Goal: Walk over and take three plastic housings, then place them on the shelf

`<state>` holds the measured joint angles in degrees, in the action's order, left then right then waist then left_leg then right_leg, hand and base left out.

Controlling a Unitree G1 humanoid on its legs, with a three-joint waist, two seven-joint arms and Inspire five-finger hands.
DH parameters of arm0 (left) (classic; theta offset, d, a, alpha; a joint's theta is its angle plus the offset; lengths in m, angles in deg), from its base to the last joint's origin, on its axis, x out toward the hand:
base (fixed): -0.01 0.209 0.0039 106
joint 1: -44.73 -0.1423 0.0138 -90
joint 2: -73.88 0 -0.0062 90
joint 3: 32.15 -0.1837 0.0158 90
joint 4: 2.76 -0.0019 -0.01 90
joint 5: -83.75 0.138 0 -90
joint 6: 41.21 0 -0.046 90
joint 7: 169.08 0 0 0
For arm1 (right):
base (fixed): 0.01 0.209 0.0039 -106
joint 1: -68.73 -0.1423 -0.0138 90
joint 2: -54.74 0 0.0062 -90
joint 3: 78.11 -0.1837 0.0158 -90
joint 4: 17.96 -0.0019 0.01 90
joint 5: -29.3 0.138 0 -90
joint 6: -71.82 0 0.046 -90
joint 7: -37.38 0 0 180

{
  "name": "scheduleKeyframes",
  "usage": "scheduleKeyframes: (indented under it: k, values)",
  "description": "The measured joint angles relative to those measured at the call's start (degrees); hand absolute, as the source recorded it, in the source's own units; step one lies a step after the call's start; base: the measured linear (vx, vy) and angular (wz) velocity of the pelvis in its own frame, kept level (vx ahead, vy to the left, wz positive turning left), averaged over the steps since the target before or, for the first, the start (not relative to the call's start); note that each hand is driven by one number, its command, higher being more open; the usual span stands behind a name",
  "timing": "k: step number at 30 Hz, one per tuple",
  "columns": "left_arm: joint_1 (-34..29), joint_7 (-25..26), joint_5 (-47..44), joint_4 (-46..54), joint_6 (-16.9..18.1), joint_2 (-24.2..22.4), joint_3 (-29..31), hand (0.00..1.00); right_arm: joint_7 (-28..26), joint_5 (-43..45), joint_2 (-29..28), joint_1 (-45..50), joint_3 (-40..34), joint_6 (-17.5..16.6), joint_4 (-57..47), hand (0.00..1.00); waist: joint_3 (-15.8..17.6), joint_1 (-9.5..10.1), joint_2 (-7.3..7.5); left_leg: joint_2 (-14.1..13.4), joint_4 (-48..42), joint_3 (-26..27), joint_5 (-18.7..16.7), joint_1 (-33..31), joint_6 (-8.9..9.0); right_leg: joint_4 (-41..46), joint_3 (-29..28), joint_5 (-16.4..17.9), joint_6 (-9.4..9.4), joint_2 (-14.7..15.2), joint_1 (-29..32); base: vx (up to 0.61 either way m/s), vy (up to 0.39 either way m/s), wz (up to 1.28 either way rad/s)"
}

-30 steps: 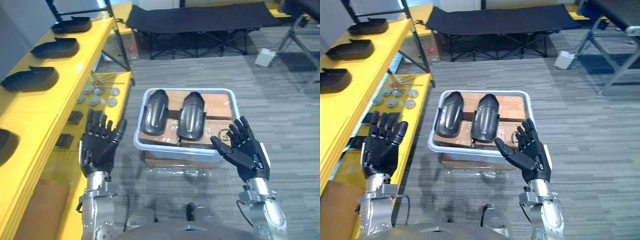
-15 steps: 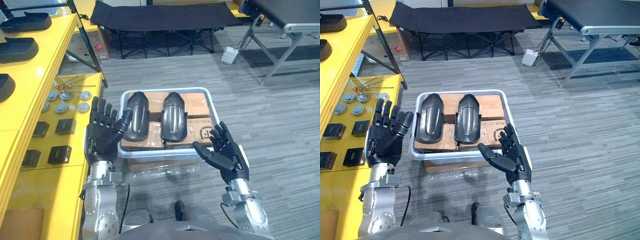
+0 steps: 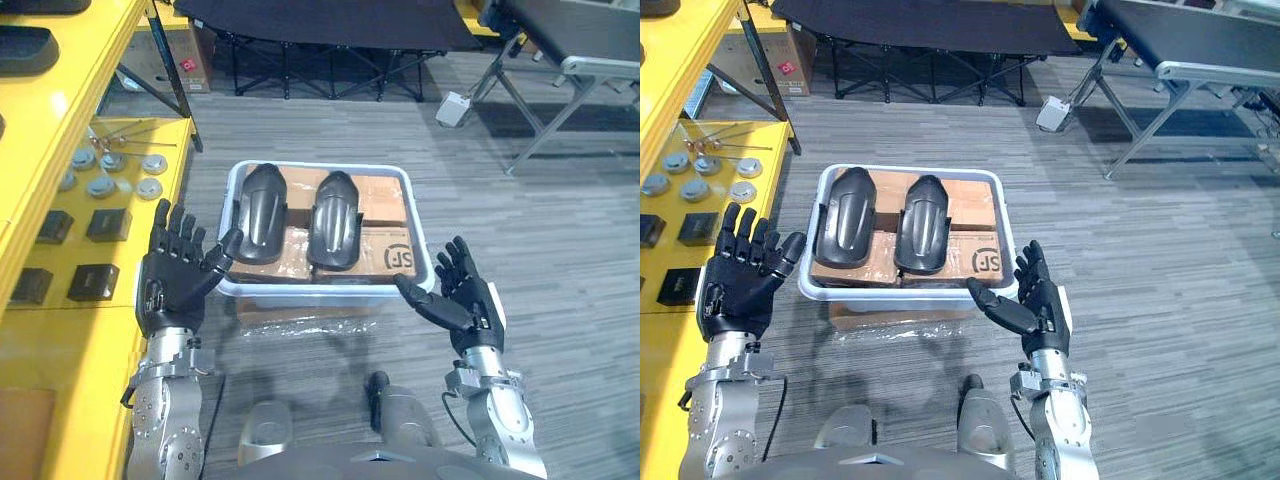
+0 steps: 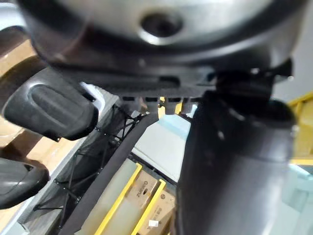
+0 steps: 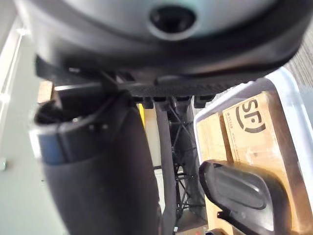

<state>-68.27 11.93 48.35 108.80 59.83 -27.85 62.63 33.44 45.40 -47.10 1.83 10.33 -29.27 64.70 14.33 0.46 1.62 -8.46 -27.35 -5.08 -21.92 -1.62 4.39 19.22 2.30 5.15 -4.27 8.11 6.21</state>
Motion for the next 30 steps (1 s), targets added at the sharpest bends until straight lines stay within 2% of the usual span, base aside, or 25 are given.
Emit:
scheduleKeyframes:
  k: [1, 2, 3, 4, 6, 8, 11, 15, 18, 23, 27, 30]
  values:
    - [-0.1, 0.1, 0.0, 0.0, 0.0, 0.1, 0.0, 1.0, -0.1, 0.0, 0.0, 0.1, 0.1, 0.0, 0.0, 1.0, -0.5, 0.19, 0.84, 0.0, 0.1, -0.3, -0.1, 0.0, 1.05, -1.1, 0.8, 0.0, -1.4, 0.0, -1.3, 0.11, -0.411, 0.25]
    - [0.3, 0.1, 0.0, -1.0, -0.1, -1.2, -0.1, 1.0, 0.1, 0.0, 0.8, -0.5, -0.2, 0.1, 0.3, 1.0, -0.4, 0.65, -0.03, -1.5, 0.2, -0.9, 0.1, 0.2, 3.15, -2.8, 2.8, 1.4, -3.38, -1.1, -2.7, 0.1, -0.463, 0.25]
    - [-0.1, 0.3, 0.0, -1.5, -0.2, -2.7, -0.9, 1.0, 0.8, 0.0, 1.4, -1.2, -0.5, 0.2, 0.3, 1.0, -0.2, -0.14, -1.62, -3.3, 2.0, -1.6, 1.7, 0.2, 4.96, -3.0, 4.3, 1.8, -2.03, -2.5, -3.0, 0.06, -0.36, 0.27]
    - [-0.3, 0.2, 0.0, -1.7, -0.2, -3.4, -1.8, 1.0, 1.0, 0.0, 1.9, -1.3, -0.8, 0.3, 0.3, 1.0, -0.2, -0.54, -2.3, -3.8, 3.4, -1.9, 2.7, 0.5, 5.4, -2.6, 5.1, 2.1, -1.52, -2.8, -2.7, 0.06, -0.313, 0.48]
    - [0.0, 0.1, -0.6, -2.0, -0.3, -4.5, -4.9, 1.0, 2.6, 0.1, 3.6, -1.6, -2.9, 0.8, 0.3, 1.0, 0.4, -1.34, -4.16, -4.4, 8.7, -1.2, 7.3, 1.5, 6.36, -0.8, 7.3, 3.3, 0.36, -2.6, -2.2, 0.05, -0.279, 0.46]
    - [0.7, -0.7, -1.2, -2.0, -0.3, -4.4, -6.1, 1.0, 4.6, 0.1, 4.2, -2.0, -4.7, 1.0, 0.4, 1.0, 0.8, -2.43, -4.75, -4.4, 10.3, 0.9, 10.3, 0.9, 5.76, -0.7, 9.2, 3.5, 0.77, -2.0, -2.3, 0.0, -0.196, 0.46]
    - [3.3, -3.6, -2.4, -4.3, -0.1, -4.3, -8.4, 1.0, 9.3, 0.1, 5.4, -3.4, -8.2, 1.1, 1.1, 1.0, 2.3, -2.54, -5.85, -4.2, 13.2, 3.5, 13.0, -0.1, 5.46, -1.8, 11.9, 3.1, 1.32, -1.1, -2.2, -0.05, -0.095, 0.48]
    - [5.4, -5.1, -2.0, -6.5, 0.2, -2.9, -9.7, 1.0, 15.8, -0.1, 7.2, -13.3, -9.1, 2.2, 7.9, 1.0, 4.4, -2.15, -6.13, -3.6, 15.8, 4.9, 13.8, -2.1, 4.7, -3.5, 12.3, 0.9, 0.86, -0.4, 0.2, -0.15, 0.051, 0.12]
    - [8.0, -4.9, -2.0, -8.6, 0.2, -0.2, -9.7, 1.0, 20.6, -0.1, 8.3, -23.3, -9.7, 4.2, 11.6, 1.0, 8.7, -0.89, -5.16, -1.5, 13.7, 4.6, 14.6, -5.5, 3.77, -6.2, 12.5, -2.6, -0.23, 0.8, 1.2, -0.17, 0.079, 0.08]
    - [12.1, -4.7, -1.8, -8.9, 0.2, 2.2, -11.4, 1.0, 25.7, -0.2, 15.1, -39.1, -10.0, 9.1, 21.3, 1.0, 9.6, 1.64, -5.6, 1.0, 9.4, 2.1, 14.7, -11.8, 2.85, -10.4, 14.1, -6.5, -1.62, 2.3, 1.9, -0.11, 0.114, 0.27]
    - [15.5, -4.6, -1.9, -9.8, 0.3, 3.0, -13.4, 1.0, 26.0, -1.0, 18.5, -47.6, -9.8, 10.5, 25.5, 1.0, 10.1, 3.7, -5.81, 1.9, 7.3, 0.1, 15.0, -15.7, 2.39, -11.8, 15.7, -8.1, -1.86, 2.7, 2.8, -0.06, 0.044, 0.24]
    - [17.0, -4.6, -1.9, -13.2, 0.3, 3.6, -14.7, 1.0, 26.0, -1.9, 19.3, -51.5, -9.1, 12.1, 29.4, 1.0, 10.4, 4.34, -5.39, 2.0, 6.2, 0.0, 15.0, -16.8, 2.31, -12.2, 16.2, -8.4, -1.86, 2.7, 2.7, -0.02, 0.02, 0.1]
